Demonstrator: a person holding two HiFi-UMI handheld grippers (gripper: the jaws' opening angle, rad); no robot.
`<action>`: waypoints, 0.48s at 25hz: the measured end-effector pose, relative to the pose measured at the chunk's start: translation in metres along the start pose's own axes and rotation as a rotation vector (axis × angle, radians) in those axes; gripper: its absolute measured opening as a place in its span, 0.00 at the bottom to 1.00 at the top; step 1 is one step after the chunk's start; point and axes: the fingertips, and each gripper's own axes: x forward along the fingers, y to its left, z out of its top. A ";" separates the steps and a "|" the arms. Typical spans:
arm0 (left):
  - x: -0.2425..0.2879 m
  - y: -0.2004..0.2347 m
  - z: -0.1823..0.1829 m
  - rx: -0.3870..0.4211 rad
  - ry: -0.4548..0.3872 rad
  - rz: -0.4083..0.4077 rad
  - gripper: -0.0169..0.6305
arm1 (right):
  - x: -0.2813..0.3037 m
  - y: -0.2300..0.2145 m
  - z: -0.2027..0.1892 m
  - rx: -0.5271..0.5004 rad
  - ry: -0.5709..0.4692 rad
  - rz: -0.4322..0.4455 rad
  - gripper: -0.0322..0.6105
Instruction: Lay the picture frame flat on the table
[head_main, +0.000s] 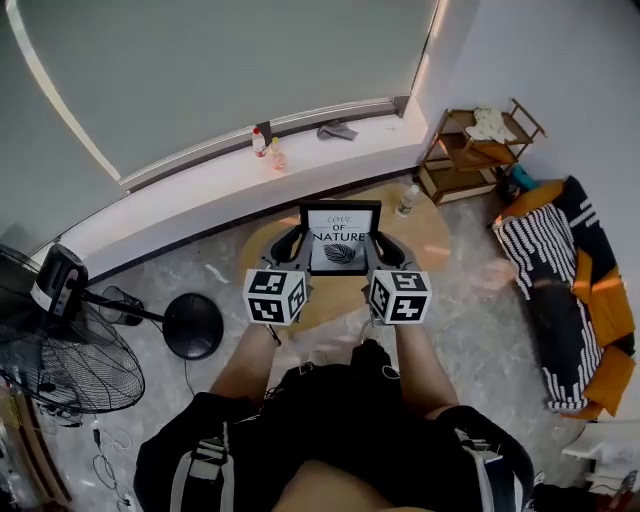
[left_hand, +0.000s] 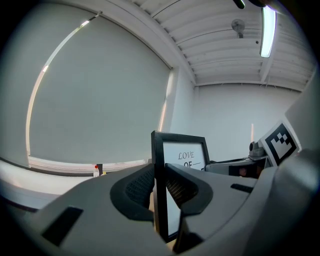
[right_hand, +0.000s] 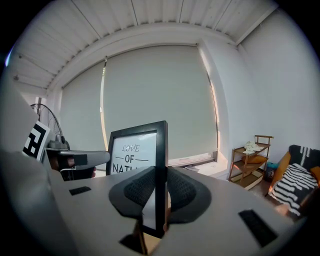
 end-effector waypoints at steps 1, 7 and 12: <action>0.007 0.002 -0.001 0.001 0.004 0.002 0.15 | 0.006 -0.004 0.000 0.001 0.004 0.003 0.19; 0.059 0.012 -0.007 -0.017 0.033 0.025 0.15 | 0.050 -0.038 0.002 -0.001 0.029 0.035 0.19; 0.106 0.023 -0.010 -0.038 0.060 0.062 0.15 | 0.095 -0.069 0.007 -0.009 0.064 0.074 0.19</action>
